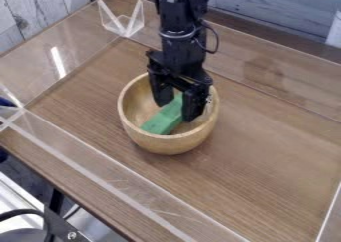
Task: Remove the green block from inside the brown bowl and put it on the table
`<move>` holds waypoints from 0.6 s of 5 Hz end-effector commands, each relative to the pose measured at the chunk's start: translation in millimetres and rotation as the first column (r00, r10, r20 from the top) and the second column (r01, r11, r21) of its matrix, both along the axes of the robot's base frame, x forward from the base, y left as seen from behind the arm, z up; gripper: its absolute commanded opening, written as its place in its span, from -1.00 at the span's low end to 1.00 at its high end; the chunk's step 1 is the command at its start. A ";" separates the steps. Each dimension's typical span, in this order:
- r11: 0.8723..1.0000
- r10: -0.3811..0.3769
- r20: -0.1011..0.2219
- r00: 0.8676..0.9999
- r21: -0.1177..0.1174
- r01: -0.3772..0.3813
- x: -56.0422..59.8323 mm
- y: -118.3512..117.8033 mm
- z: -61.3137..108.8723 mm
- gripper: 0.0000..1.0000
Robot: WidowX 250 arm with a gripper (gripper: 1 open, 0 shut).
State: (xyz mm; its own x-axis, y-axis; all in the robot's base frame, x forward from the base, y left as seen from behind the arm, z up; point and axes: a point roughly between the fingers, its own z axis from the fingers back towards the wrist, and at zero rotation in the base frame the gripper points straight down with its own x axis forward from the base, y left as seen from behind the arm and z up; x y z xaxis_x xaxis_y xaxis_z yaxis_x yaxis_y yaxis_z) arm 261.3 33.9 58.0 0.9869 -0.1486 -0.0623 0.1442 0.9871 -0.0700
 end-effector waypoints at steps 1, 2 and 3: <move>1.000 0.008 0.020 1.000 0.014 -0.008 4.9 7.4 0.1 1.00; 1.000 0.009 0.008 1.000 0.016 -0.009 6.0 11.2 -8.6 1.00; 1.000 0.010 -0.004 1.000 0.016 -0.010 7.1 13.4 -16.2 1.00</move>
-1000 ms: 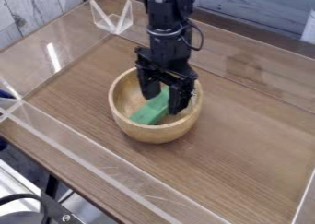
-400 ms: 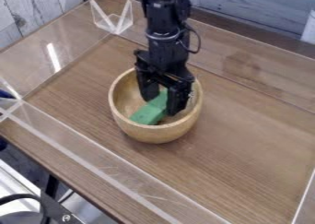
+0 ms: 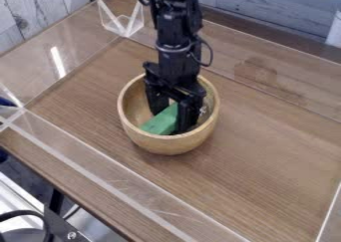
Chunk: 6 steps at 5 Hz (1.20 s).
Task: Remove the green block from inside the brown bowl and put it on the table
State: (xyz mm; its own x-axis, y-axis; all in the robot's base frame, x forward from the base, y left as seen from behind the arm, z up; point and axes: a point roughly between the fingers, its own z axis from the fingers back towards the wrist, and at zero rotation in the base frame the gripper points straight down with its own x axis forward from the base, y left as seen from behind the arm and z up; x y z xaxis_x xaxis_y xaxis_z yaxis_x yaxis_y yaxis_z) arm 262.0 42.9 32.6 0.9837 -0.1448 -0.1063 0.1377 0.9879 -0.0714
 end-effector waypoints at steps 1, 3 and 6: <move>1.000 0.007 0.031 1.000 0.010 -0.008 7.3 5.7 3.1 -1.00; 1.000 0.011 0.056 0.998 0.004 -0.011 8.9 1.0 15.8 -1.00; 1.000 -0.005 0.097 0.995 -0.010 0.006 11.5 -16.4 35.3 -1.00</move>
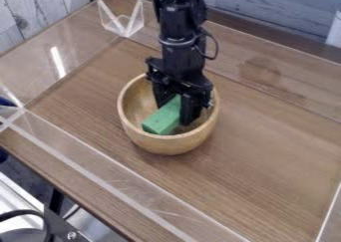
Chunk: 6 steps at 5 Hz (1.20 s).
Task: Remove the green block from inside the brown bowl and put it on the table
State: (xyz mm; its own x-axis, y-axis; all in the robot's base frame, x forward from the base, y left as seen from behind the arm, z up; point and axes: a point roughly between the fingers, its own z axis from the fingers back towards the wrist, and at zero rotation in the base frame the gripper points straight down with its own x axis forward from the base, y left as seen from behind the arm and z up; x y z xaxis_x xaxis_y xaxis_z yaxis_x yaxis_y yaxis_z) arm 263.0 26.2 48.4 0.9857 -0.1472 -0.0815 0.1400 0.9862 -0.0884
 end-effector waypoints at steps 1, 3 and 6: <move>1.000 -0.014 0.088 0.996 0.005 0.014 11.6 -6.3 26.0 -1.00; 0.999 -0.046 0.109 0.993 -0.005 0.047 13.1 -25.6 36.7 -1.00; 0.992 -0.121 0.124 0.985 -0.021 0.124 13.0 -57.4 40.3 -1.00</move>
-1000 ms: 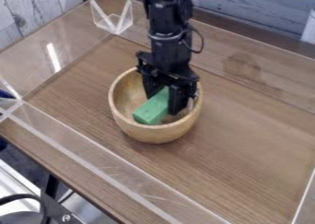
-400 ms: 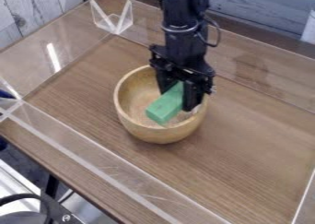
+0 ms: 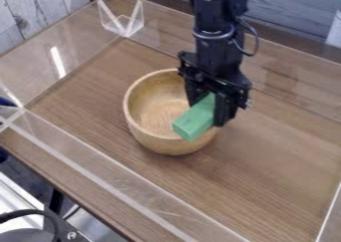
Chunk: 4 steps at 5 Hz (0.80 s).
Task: Remove the green block from inside the brown bowl and put it on the table
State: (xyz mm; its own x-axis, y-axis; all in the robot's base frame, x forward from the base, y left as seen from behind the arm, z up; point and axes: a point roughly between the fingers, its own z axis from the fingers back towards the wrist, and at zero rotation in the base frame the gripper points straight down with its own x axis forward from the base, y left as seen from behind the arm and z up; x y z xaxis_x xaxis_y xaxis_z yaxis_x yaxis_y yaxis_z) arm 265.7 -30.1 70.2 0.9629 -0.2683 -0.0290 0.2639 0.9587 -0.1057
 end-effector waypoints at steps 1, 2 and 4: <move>0.999 -0.040 0.069 0.997 -0.011 0.041 8.4 -19.1 12.3 -1.00; 0.997 -0.069 0.059 0.996 -0.017 0.070 6.2 -34.4 3.4 -1.00; 0.994 -0.104 0.026 0.994 -0.026 0.105 -6.6 -59.8 -22.2 -1.00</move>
State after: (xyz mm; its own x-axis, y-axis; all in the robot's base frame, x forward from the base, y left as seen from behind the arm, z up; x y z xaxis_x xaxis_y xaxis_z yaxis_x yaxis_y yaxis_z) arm 253.5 -87.8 39.8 0.9295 -0.3675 -0.0305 0.3610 0.9238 -0.1272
